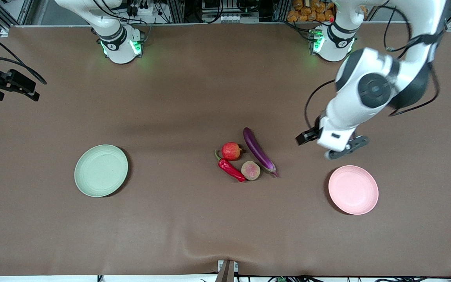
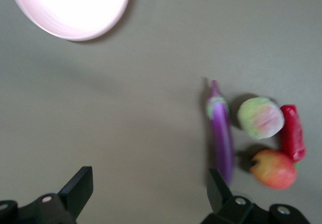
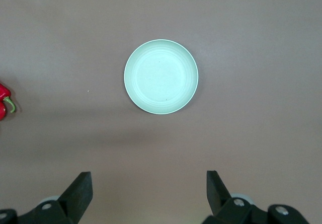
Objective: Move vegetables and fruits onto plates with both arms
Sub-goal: 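Lower the left gripper and grasp the purple eggplant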
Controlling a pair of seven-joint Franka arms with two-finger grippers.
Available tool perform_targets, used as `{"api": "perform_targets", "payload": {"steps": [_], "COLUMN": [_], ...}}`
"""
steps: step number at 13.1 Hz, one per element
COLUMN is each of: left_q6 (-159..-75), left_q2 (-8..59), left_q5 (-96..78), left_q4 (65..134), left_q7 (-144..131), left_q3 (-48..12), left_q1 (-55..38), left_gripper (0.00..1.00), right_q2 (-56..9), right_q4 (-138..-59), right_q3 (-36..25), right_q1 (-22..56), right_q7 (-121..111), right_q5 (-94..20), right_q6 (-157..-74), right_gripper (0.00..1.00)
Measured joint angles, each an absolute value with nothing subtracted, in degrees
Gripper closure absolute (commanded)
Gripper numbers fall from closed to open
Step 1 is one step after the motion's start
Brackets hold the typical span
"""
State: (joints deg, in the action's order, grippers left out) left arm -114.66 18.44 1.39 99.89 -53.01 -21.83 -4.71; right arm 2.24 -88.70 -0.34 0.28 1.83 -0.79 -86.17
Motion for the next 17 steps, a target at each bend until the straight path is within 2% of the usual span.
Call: {"api": "perform_targets", "payload": {"steps": [4, 8, 9, 10, 14, 16, 17], "left_q6": [-123.58, -136.57, -138.64, -140.08, -145.34, -148.32, -149.64], "left_q2": [24.46, 26.37, 27.33, 28.46, 32.77, 34.59, 35.41], "left_q5": [4.14, 4.30, 4.30, 4.30, 4.88, 5.66, 5.74], "left_q4": [101.37, 108.72, 110.09, 110.77, 111.08, 111.06, 111.03], "left_q7": [-62.29, -64.54, -64.54, -64.54, -64.54, -64.54, -64.54], "left_q3": [-21.96, -22.02, -22.02, -22.02, -22.02, -21.99, -21.93], "left_q1": [-10.44, -13.99, -14.36, -14.74, -16.00, -16.05, -16.05], "left_gripper": [0.00, 0.00, 0.07, 0.10, 0.14, 0.19, 0.25], "right_q2": [2.21, 2.19, 2.19, 2.18, 2.18, 2.18, 2.18], "right_q4": [-88.70, -88.70, -88.70, -88.70, -88.70, -88.70, -88.70], "right_q3": [-0.31, -0.28, -0.27, -0.27, -0.25, -0.25, -0.25], "right_q1": [0.30, 0.31, 0.32, 0.32, 0.32, 0.32, 0.32], "right_q7": [1.83, 1.83, 1.83, 1.83, 1.83, 1.83, 1.83], "right_q5": [-0.79, -0.79, -0.79, -0.80, -0.80, -0.80, -0.80], "right_q6": [-86.05, -85.99, -85.93, -85.91, -85.91, -85.84, -85.71], "right_gripper": [0.00, 0.00, 0.00, 0.00, 0.00, 0.00, 0.00]}}
